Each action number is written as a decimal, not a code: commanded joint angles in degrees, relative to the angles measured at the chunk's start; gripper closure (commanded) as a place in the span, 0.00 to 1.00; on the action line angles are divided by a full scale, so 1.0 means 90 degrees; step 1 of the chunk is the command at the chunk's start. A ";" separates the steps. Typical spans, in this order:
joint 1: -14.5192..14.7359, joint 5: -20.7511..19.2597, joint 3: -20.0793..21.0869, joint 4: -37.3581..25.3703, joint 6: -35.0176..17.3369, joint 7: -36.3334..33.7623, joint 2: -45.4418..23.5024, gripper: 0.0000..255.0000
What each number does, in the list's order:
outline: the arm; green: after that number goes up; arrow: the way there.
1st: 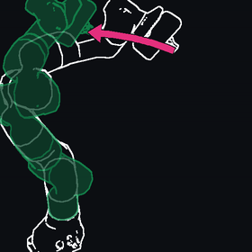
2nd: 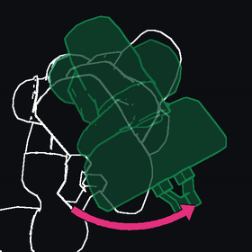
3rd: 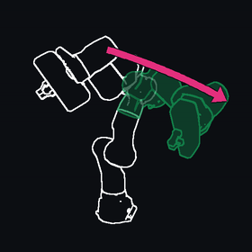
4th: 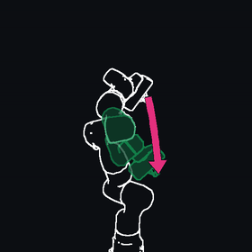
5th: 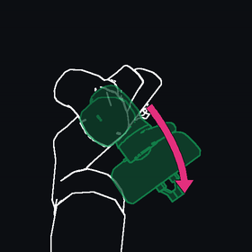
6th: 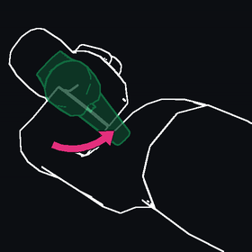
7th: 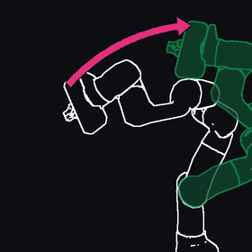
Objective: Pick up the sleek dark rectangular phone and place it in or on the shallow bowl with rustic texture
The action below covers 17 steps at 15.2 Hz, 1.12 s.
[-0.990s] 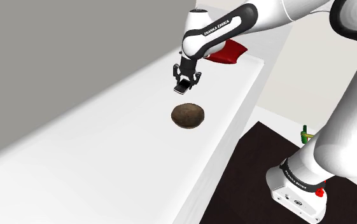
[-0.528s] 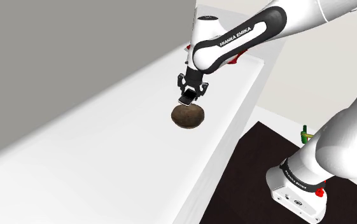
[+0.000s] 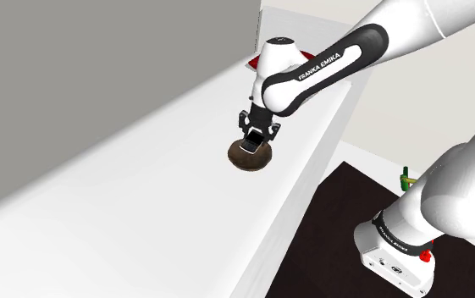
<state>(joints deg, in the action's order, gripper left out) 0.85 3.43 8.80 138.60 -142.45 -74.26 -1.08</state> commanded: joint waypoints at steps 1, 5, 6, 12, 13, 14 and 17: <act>-0.0003 -0.0023 -0.0004 0.0027 -0.0177 -0.0004 -0.0147 1.00; 0.0002 -0.0074 -0.0010 0.0088 -0.0530 -0.0030 -0.0441 1.00; 0.0005 -0.0088 -0.0013 0.0100 -0.0617 -0.0038 -0.0517 1.00; 0.0011 -0.0125 -0.0022 0.0122 -0.0824 -0.0058 -0.0703 1.00; 0.0011 -0.0125 -0.0022 0.0122 -0.0824 -0.0058 -0.0703 1.00; 0.0011 -0.0125 -0.0022 0.0122 -0.0824 -0.0058 -0.0703 1.00; 0.0011 -0.0125 -0.0022 0.0122 -0.0824 -0.0058 -0.0703 0.00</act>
<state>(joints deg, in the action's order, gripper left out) 0.95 2.30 8.60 139.69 -149.86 -74.78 -7.42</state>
